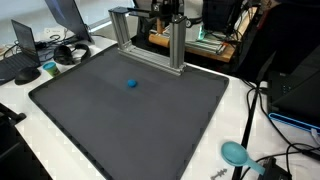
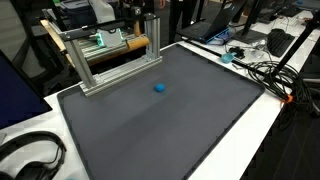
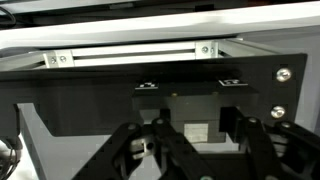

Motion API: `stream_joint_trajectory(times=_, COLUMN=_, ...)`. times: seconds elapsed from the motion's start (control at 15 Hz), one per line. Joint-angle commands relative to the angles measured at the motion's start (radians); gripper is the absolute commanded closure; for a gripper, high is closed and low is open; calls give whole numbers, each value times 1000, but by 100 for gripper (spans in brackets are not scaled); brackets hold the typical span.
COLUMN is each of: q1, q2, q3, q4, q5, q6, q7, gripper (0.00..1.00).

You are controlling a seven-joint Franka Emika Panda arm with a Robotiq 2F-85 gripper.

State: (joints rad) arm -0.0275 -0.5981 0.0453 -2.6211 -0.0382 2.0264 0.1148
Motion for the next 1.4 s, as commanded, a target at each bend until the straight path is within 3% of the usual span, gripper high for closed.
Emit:
stream_joint_trajectory(times=0.0, q1=-8, q2=-42, q3=7, q4=-23, q5=-25, q6=-36, q7=17, gripper=58)
stream_joint_trajectory(times=0.13, q1=-6, q2=-42, q3=4, q4=-25, q5=-26, q6=-31, q7=8, gripper=72)
stream_joint_trajectory(times=0.33, q1=2, q2=-45, q3=-6, q4=-27, q5=-21, q6=-40, q7=-26, gripper=72)
stream_joint_trajectory(times=0.53, q1=9, q2=-59, q3=-16, q4=-35, q5=-14, q6=-33, q7=-62, gripper=45)
stream_joint_trajectory(times=0.73, q1=14, q2=-76, q3=-27, q4=-48, q5=-8, q6=-28, q7=-93, gripper=41)
stream_joint_trajectory(times=0.8, q1=15, q2=-81, q3=-28, q4=-52, q5=-7, q6=-27, q7=-95, gripper=45)
stream_joint_trajectory(times=0.93, q1=14, q2=-93, q3=-32, q4=-58, q5=-5, q6=-26, q7=-99, gripper=68)
stream_joint_trajectory(times=1.07, q1=12, q2=-101, q3=-35, q4=-60, q5=-7, q6=-24, q7=-101, gripper=64)
stream_joint_trajectory(times=1.13, q1=12, q2=-103, q3=-36, q4=-61, q5=-7, q6=-21, q7=-100, gripper=78)
stream_joint_trajectory(times=1.33, q1=14, q2=-101, q3=-35, q4=-62, q5=-1, q6=-1, q7=-94, gripper=78)
